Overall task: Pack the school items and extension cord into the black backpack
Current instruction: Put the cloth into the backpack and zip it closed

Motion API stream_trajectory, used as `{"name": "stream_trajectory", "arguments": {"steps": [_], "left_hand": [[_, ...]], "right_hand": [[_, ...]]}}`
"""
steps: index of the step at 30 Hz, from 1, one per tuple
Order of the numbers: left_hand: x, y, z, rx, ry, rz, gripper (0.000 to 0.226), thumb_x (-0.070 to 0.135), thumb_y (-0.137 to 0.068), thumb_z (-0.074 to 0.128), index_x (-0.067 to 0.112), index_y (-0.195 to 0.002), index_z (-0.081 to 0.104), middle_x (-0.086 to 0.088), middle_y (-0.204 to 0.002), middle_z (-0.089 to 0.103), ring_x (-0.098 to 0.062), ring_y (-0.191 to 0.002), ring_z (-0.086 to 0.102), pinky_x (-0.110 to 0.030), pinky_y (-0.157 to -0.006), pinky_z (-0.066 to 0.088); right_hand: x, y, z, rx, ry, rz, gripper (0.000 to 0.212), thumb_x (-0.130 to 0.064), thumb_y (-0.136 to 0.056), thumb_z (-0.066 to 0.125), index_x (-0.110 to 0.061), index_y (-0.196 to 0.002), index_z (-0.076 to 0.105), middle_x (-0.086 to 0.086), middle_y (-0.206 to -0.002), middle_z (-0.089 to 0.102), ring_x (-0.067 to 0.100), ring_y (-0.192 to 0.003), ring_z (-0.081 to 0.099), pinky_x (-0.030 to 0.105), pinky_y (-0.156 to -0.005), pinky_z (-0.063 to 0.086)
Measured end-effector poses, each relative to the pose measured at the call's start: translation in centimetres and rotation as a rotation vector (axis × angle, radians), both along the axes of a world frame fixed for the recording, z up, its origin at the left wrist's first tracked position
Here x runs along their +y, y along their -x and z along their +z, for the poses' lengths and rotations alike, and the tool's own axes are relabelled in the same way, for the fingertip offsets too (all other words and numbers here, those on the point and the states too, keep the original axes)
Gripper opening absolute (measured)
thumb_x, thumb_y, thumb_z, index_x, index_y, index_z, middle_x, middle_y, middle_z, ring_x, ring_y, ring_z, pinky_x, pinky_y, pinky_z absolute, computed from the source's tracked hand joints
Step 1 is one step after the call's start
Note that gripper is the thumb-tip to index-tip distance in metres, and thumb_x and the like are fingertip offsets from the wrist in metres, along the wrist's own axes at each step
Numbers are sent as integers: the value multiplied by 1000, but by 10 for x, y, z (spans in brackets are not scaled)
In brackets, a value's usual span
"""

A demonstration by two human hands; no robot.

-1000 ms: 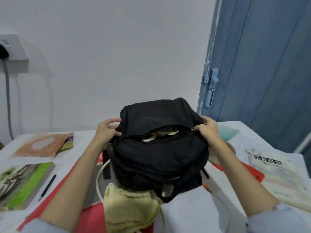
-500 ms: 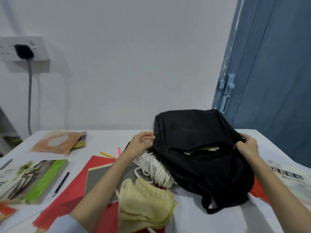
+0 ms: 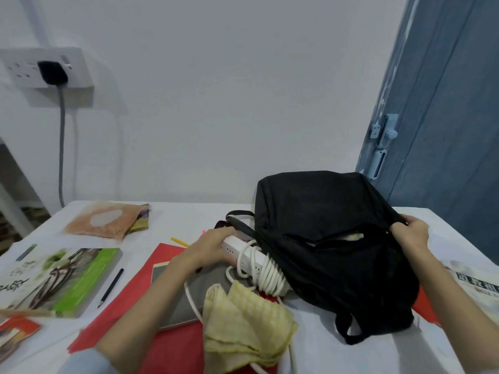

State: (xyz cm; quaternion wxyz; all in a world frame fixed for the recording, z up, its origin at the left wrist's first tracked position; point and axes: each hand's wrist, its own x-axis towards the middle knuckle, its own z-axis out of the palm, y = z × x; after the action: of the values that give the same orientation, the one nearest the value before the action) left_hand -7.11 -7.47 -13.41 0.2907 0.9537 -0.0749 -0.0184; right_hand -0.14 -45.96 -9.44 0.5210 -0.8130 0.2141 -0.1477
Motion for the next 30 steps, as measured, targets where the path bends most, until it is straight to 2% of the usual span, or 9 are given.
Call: {"name": "stream_trajectory", "arguments": {"steps": [4, 7, 10, 12, 15, 18, 21, 25, 30], "left_hand": [[31, 9, 21, -178, 112, 55, 39, 27, -53, 80, 33, -81, 53, 5, -84, 59, 0, -77, 54, -10, -64, 40], [68, 15, 30, -311, 102, 173, 39, 4, -66, 80, 22, -89, 53, -2, -93, 57, -21, -82, 59, -8, -63, 41], [92, 25, 30, -398, 128, 318, 34, 6, -70, 78, 12, -94, 54, -3, -95, 56, -21, -78, 57, -12, -64, 38], [96, 28, 24, -486, 142, 428, 34, 6, -67, 80, 4, -94, 59, -5, -89, 57, -18, -74, 51, -12, -62, 34], [102, 21, 4, -555, 146, 577, 45, 5, -63, 83, -8, -99, 60, -19, -95, 59, -31, -90, 52, -17, -67, 26], [105, 11, -13, -522, 203, 665, 49, 10, -65, 83, -5, -104, 57, -22, -105, 57, -33, -100, 50, -19, -76, 28], [103, 6, -20, -506, 234, 728, 54, 6, -67, 80, -7, -111, 52, -24, -113, 52, -36, -109, 46, -31, -87, 33], [118, 11, -29, -500, 248, 778, 56, 5, -66, 81, 0, -113, 51, -19, -113, 53, -34, -107, 46, -34, -86, 36], [160, 8, -71, -447, 60, 875, 61, 17, -65, 81, 11, -117, 49, -12, -114, 54, -34, -105, 50, -46, -88, 42]], "right_hand": [[1, 0, 2, 26, -32, -29, 43, 10, -79, 41, 1, -116, 62, 21, -108, 63, 33, -96, 55, 26, -80, 36], [4, 2, 0, 30, -52, -59, 43, 9, -79, 41, 0, -116, 61, 22, -108, 63, 34, -96, 55, 29, -84, 39], [8, 4, -5, 42, -56, -63, 42, 7, -77, 41, 0, -113, 62, 16, -96, 60, 31, -91, 54, 32, -87, 41], [11, 6, -6, 43, -51, -73, 41, 5, -77, 41, -2, -111, 62, 19, -101, 62, 35, -99, 56, 37, -94, 42], [17, 9, -3, 37, -29, -77, 40, 7, -78, 41, 0, -113, 60, 25, -112, 62, 40, -108, 54, 40, -98, 40], [20, 11, -3, 46, -2, -64, 41, 8, -80, 41, 1, -117, 57, 27, -116, 60, 41, -111, 52, 41, -99, 38], [21, 14, -6, 51, 35, -57, 43, 8, -81, 43, 1, -123, 54, 27, -119, 58, 42, -114, 50, 42, -100, 37], [26, 17, -10, 61, 118, -22, 44, 6, -81, 48, 1, -124, 50, 28, -116, 57, 42, -108, 50, 43, -95, 38], [34, 13, -19, 79, 234, 53, 42, 3, -79, 53, 5, -121, 45, 33, -111, 57, 46, -102, 53, 48, -91, 41]]}}
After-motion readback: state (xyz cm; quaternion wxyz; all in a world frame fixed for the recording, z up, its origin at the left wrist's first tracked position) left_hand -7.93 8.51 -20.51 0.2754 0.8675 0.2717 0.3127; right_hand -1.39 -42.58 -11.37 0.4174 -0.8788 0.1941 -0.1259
